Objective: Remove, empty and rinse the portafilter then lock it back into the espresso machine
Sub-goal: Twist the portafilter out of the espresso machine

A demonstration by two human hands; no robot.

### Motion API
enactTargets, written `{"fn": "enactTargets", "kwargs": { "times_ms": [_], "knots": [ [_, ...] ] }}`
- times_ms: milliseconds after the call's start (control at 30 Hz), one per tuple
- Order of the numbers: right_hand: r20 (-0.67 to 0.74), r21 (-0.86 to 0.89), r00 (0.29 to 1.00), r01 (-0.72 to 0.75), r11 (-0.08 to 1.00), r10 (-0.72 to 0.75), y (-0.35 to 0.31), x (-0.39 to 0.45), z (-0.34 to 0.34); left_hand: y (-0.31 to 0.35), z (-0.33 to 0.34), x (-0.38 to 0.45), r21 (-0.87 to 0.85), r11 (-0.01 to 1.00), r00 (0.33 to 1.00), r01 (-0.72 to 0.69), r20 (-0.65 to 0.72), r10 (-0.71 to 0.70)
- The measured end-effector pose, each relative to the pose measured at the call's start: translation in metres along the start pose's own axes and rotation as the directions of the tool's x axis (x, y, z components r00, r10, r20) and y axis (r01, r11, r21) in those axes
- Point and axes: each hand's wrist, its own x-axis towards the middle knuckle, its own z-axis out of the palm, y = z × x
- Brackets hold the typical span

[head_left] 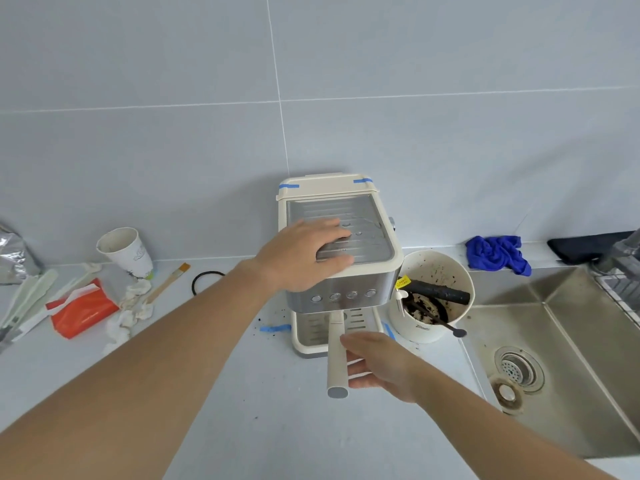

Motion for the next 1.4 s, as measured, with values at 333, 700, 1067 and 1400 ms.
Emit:
{"fn": "enactTargets", "kwargs": {
  "times_ms": [333, 700, 1067, 1400],
  "knots": [
    [0.119, 0.438, 0.993, -0.03, 0.898, -0.024, 0.015, 0.022, 0.029, -0.004, 0.01, 0.0, 0.038, 0.999, 0.995, -0.018, -0.095, 0.022],
    [-0.041, 0.502, 0.999, 0.009, 0.865, 0.013, 0.024, 0.034, 0.05, -0.005, 0.013, 0.001, 0.065, 0.998, 0.993, -0.016, -0.119, 0.024],
    [-0.181, 0.527, 0.983, 0.072, 0.847, 0.029, 0.024, 0.045, 0.075, 0.0, 0.014, -0.001, 0.101, 0.995, 0.992, 0.001, -0.125, 0.012],
    [-0.162, 0.677, 0.982, 0.179, 0.714, -0.093, 0.005, 0.07, 0.126, -0.004, 0.012, 0.0, 0.066, 0.998, 0.994, 0.012, -0.113, -0.004]
  ]
}}
